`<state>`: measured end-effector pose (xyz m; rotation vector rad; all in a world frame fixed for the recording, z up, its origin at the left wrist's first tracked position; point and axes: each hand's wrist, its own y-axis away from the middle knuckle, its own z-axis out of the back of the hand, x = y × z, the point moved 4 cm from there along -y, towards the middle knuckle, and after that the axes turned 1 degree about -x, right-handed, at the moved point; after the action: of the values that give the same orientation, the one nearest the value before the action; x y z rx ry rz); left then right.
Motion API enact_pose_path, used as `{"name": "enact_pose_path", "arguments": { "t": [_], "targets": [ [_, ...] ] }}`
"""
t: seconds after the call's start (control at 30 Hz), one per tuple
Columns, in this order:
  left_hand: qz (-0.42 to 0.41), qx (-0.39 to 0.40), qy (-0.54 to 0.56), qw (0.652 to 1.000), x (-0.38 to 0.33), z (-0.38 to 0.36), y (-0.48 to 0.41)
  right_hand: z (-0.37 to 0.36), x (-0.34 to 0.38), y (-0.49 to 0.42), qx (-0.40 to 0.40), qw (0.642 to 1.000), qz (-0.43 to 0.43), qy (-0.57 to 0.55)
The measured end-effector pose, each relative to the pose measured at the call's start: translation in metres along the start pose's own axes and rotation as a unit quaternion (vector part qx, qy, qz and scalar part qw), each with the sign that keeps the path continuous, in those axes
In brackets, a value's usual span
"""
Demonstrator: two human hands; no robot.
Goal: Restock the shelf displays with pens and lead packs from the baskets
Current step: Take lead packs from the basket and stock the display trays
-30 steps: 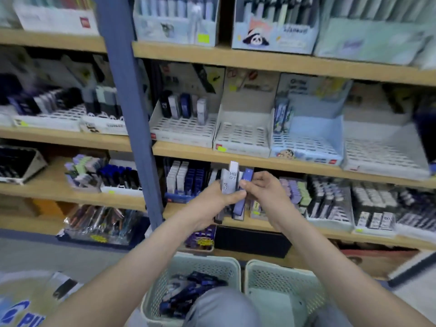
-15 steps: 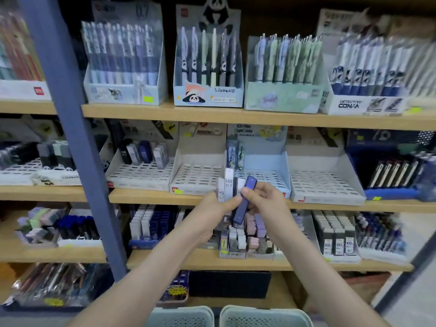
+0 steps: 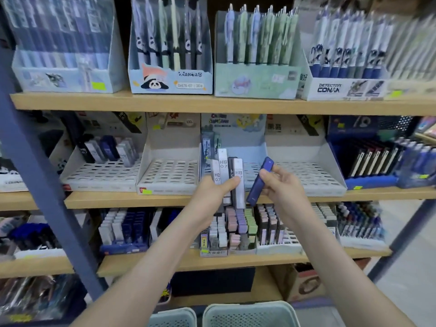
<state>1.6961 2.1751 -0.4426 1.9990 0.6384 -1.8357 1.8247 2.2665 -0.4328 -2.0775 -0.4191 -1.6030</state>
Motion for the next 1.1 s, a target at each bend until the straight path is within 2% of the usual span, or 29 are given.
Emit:
{"name": "enact_pose_path", "arguments": {
  "t": [0.4, 0.57, 0.7, 0.87, 1.03, 1.1],
  "targets": [
    [0.030, 0.052, 0.034, 0.998, 0.021, -0.038, -0.013, 0.024, -0.007, -0.004, 0.063, 0.998, -0.001, 0.014],
    [0.009, 0.083, -0.015, 0.996, 0.023, -0.040, -0.015, 0.033, -0.019, -0.010, 0.023, 0.997, -0.027, 0.069],
    [-0.001, 0.066, -0.019, 0.998, 0.017, -0.040, -0.024, 0.037, -0.015, -0.016, 0.036, 0.995, -0.023, 0.088],
    [-0.007, 0.047, -0.007, 0.999, 0.007, -0.040, -0.038, 0.049, -0.002, -0.028, -0.009, 0.999, 0.001, 0.041],
    [0.001, 0.028, 0.028, 0.999, 0.004, -0.034, -0.050, 0.078, 0.011, -0.056, -0.062, 0.996, 0.019, -0.068],
    [0.001, 0.019, 0.048, 0.999, 0.003, -0.032, -0.054, 0.086, 0.015, -0.070, -0.084, 0.994, 0.022, -0.067]
  ]
}}
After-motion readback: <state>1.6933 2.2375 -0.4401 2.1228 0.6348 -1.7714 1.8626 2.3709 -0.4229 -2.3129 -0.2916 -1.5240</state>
